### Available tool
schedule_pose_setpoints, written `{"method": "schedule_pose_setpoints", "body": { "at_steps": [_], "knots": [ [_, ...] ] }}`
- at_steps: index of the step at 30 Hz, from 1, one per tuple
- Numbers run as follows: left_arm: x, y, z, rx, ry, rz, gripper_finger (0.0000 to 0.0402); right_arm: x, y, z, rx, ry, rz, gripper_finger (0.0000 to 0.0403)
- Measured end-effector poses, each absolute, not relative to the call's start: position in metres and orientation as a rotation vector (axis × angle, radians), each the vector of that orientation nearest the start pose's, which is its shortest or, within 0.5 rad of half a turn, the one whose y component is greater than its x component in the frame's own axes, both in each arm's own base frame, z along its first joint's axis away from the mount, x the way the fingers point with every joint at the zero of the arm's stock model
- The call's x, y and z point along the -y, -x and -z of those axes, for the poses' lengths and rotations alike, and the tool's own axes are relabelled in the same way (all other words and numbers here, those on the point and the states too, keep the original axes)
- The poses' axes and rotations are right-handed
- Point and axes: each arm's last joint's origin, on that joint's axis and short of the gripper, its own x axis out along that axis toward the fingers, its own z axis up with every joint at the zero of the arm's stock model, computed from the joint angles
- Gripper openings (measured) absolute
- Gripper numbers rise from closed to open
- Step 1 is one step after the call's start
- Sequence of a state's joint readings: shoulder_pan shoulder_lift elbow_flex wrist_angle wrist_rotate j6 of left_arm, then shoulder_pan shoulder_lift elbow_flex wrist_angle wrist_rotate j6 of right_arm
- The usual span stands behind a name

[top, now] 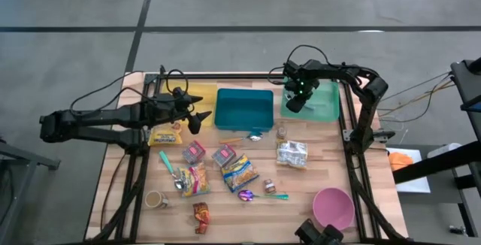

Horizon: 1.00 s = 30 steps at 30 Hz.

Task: Pick & Place Food Item
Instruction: Put the top brown seasoning bottle into the blue bin

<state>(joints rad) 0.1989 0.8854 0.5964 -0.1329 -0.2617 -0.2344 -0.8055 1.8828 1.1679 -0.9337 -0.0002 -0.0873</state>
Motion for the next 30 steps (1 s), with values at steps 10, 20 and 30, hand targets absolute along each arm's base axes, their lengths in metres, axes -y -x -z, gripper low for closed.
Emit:
{"method": "schedule_pose_setpoints", "body": {
  "at_steps": [10, 20, 30],
  "knots": [
    [-0.045, -0.187, -0.256, -0.371, 0.211, -0.501, 0.0358, 0.227, -0.219, -0.145, -1.589, -0.596, 0.529, 0.0093],
    [-0.045, -0.187, -0.256, -0.372, 0.211, -0.501, 0.0358, 0.224, -0.215, -0.172, -1.501, -0.578, 0.586, 0.0093],
    [-0.045, -0.187, -0.255, -0.376, 0.211, -0.501, 0.0358, 0.218, -0.210, -0.193, -1.444, -0.610, 0.639, 0.0093]
  ]
}}
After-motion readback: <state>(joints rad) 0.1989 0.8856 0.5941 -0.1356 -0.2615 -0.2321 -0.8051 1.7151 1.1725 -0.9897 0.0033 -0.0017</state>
